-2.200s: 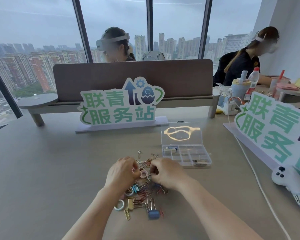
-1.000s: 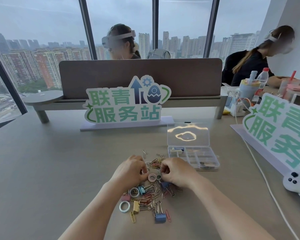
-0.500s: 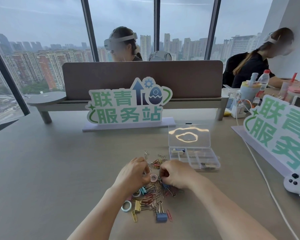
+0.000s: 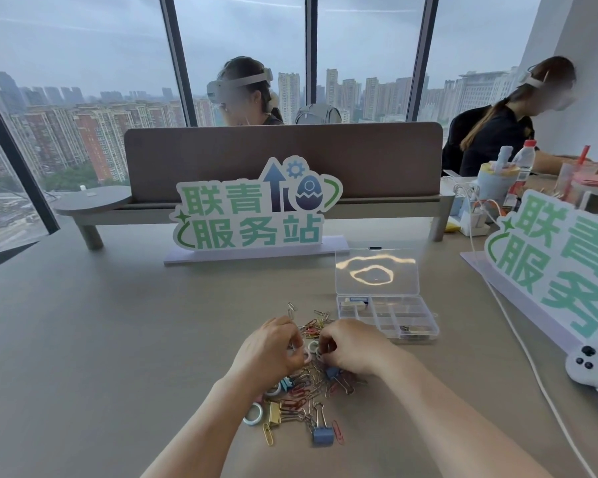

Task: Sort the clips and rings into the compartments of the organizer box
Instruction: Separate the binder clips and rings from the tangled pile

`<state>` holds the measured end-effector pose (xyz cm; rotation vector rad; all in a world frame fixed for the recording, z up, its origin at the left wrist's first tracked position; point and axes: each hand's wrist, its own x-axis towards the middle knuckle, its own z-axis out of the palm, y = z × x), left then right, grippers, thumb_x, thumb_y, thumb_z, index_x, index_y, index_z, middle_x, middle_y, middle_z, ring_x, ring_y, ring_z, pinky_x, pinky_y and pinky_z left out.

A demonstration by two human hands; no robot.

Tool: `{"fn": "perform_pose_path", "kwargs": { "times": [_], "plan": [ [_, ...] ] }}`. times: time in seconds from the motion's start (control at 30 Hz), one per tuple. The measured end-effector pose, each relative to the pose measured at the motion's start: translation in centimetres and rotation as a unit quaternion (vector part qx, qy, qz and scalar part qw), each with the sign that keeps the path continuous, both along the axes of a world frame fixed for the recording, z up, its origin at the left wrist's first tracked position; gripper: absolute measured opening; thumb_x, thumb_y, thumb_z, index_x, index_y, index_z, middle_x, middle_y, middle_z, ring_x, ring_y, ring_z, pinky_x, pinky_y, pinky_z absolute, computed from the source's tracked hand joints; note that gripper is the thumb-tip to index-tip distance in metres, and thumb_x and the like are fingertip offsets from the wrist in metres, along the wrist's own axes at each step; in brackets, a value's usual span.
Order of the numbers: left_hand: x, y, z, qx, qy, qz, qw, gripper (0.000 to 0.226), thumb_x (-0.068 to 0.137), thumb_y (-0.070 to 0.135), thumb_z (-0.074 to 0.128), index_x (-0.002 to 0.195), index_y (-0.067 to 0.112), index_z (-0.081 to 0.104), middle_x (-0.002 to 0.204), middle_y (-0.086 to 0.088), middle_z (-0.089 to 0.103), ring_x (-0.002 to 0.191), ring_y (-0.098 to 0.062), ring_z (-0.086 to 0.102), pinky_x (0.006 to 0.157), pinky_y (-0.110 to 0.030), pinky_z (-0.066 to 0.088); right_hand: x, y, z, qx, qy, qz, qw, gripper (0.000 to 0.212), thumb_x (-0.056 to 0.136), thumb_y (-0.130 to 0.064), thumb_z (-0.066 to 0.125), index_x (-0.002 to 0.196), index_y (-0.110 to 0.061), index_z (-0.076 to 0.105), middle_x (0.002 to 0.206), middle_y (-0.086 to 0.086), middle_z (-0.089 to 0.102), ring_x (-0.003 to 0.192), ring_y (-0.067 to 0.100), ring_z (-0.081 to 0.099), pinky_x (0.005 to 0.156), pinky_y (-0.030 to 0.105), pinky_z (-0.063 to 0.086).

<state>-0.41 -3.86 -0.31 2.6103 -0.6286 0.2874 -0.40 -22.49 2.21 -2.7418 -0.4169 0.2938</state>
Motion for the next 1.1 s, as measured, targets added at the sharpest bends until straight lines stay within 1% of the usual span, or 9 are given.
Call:
{"fn": "perform_pose_path", "kwargs": {
  "times": [0.1,0.23,0.3,0.4,0.53,0.7,0.8,0.93,1.1],
  "plan": [
    [0.1,-0.1,0.0,0.0,0.006,0.003,1.0,0.007,0.081,0.029,0.06,0.083,0.022,0.06,0.091,0.011,0.057,0.082,-0.007,0.051,0.072,-0.025,0.048,0.1,0.1,0.0,-0.005,0.008,0.001,1.0,0.004,0.081,-0.025,0.065,0.08,-0.028,0.062,0.09,-0.003,0.067,0.082,0.019,0.063,0.062,0.028,0.044],
    [0.1,-0.3,-0.4,0.012,0.029,-0.006,0.999,0.008,0.08,0.027,0.061,0.083,0.02,0.061,0.09,0.011,0.056,0.078,-0.008,0.048,0.068,-0.024,0.043,0.2,0.2,0.1,-0.004,0.011,0.0,1.0,0.005,0.081,-0.026,0.062,0.083,-0.023,0.065,0.093,0.0,0.07,0.084,0.02,0.065,0.07,0.032,0.052],
    [0.1,-0.2,-0.5,0.014,0.034,-0.008,0.999,0.007,0.078,0.027,0.061,0.081,0.02,0.061,0.086,0.012,0.054,0.076,-0.008,0.048,0.067,-0.026,0.045,0.3,0.0,0.0,0.023,0.006,-0.012,1.0,0.008,0.079,-0.028,0.064,0.084,-0.022,0.066,0.089,-0.003,0.07,0.082,0.018,0.065,0.074,0.035,0.055],
    [0.1,0.1,-0.6,0.015,0.043,-0.007,0.999,0.007,0.077,0.026,0.062,0.08,0.02,0.06,0.084,0.011,0.054,0.073,-0.009,0.049,0.067,-0.029,0.049,0.4,-0.5,0.1,0.045,-0.018,-0.032,0.998,0.005,0.079,-0.027,0.067,0.083,-0.025,0.065,0.083,-0.007,0.067,0.08,0.014,0.063,0.074,0.034,0.053],
    [0.2,0.2,-0.6,-0.007,0.036,0.003,0.999,0.008,0.078,0.027,0.062,0.082,0.02,0.061,0.089,0.011,0.056,0.078,-0.009,0.054,0.069,-0.029,0.05,0.4,-0.7,0.4,0.04,0.001,-0.015,0.999,0.006,0.081,-0.027,0.066,0.086,-0.024,0.068,0.087,-0.007,0.068,0.083,0.013,0.064,0.077,0.032,0.054],
    [0.3,0.0,-0.5,-0.009,0.033,0.0,0.999,0.011,0.079,0.032,0.064,0.083,0.021,0.062,0.092,0.011,0.057,0.08,-0.009,0.053,0.07,-0.027,0.048,-0.1,-0.1,0.5,0.007,0.023,0.006,1.0,0.001,0.08,-0.028,0.065,0.081,-0.028,0.065,0.088,-0.006,0.069,0.082,0.015,0.064,0.063,0.025,0.045],
    [0.3,0.0,-0.7,0.004,0.027,-0.002,1.0,0.01,0.08,0.032,0.064,0.082,0.022,0.062,0.089,0.013,0.055,0.077,-0.008,0.05,0.066,-0.024,0.044,-0.2,0.2,0.8,-0.03,0.01,0.008,0.999,0.003,0.078,-0.027,0.063,0.078,-0.024,0.064,0.088,0.001,0.07,0.083,0.022,0.065,0.067,0.029,0.047],
    [0.3,0.0,-0.8,0.015,0.041,-0.006,0.999,0.007,0.079,0.029,0.062,0.08,0.022,0.061,0.087,0.012,0.056,0.077,-0.009,0.051,0.068,-0.028,0.048,-0.4,0.9,1.0,-0.065,0.001,0.014,0.998,0.011,0.075,-0.023,0.063,0.085,-0.019,0.066,0.093,0.007,0.068,0.084,0.028,0.063,0.064,0.03,0.044],
    [0.2,0.1,-0.3,0.032,0.067,-0.013,0.997,0.005,0.078,0.029,0.063,0.08,0.024,0.064,0.089,0.013,0.056,0.076,-0.008,0.051,0.069,-0.029,0.049,-0.6,0.6,0.6,-0.027,-0.013,-0.001,1.0,0.012,0.073,-0.029,0.064,0.082,-0.022,0.062,0.089,0.001,0.066,0.082,0.023,0.062,0.069,0.032,0.047]
  ]
}}
